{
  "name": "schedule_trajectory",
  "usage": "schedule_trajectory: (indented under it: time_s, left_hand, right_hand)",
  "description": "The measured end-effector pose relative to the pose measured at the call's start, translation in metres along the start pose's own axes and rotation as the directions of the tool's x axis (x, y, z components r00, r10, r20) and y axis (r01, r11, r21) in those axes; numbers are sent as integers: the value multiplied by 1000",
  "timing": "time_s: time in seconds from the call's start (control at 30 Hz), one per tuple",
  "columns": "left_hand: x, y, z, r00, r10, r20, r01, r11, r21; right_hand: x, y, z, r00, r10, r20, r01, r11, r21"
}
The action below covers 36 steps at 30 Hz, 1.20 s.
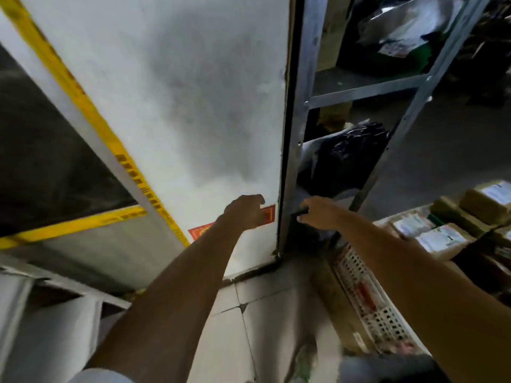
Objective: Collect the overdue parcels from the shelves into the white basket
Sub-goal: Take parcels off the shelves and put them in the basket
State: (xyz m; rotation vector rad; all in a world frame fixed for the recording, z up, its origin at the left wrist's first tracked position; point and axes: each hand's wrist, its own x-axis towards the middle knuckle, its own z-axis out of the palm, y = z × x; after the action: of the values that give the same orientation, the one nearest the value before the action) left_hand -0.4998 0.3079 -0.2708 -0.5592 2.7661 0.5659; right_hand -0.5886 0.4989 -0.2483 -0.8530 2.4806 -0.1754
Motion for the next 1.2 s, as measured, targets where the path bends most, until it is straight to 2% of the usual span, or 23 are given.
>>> schedule_trajectory:
  time_s: [0.1, 0.2, 0.37, 0.53, 0.67, 0.8, 1.0, 1.07, 1.2]
  left_hand:
    - [-43, -47, 1, 994, -114, -5, 113, 993, -19]
    - [-89, -96, 2, 970, -240, -43, 239, 970, -38]
    - [-165, -171, 5, 839, -538, -78, 500, 821, -276]
    - [-265, -210, 20, 625, -775, -95, 685, 603, -408]
    - [-367, -215, 50, 423, -903, -78, 794, 410, -449]
    - [-461, -194, 78, 217, -975, -53, 835, 214, -507]
    - [-582, -161, 109, 16, -1000, -13, 829, 21, -558]
    - [-622, -158, 125, -63, -998, 2, 807, -52, -588]
    - [-696, -150, 161, -151, -988, 10, 789, -126, -601]
  right_hand:
    - [3, -50, 18, 995, -102, 17, 103, 993, -54]
    - [12, -101, 33, 971, -220, 98, 231, 966, -114]
    - [26, -190, 49, 878, -436, 196, 472, 856, -212]
    - [20, -276, 80, 753, -578, 314, 647, 737, -195]
    - [-17, -343, 117, 611, -688, 391, 783, 598, -170]
    - [-81, -390, 157, 449, -754, 480, 889, 434, -150]
    - [-187, -444, 206, 252, -782, 570, 965, 250, -84]
    - [-221, -457, 222, 205, -783, 587, 977, 202, -70]
    - [-282, -477, 259, 137, -776, 615, 989, 139, -46]
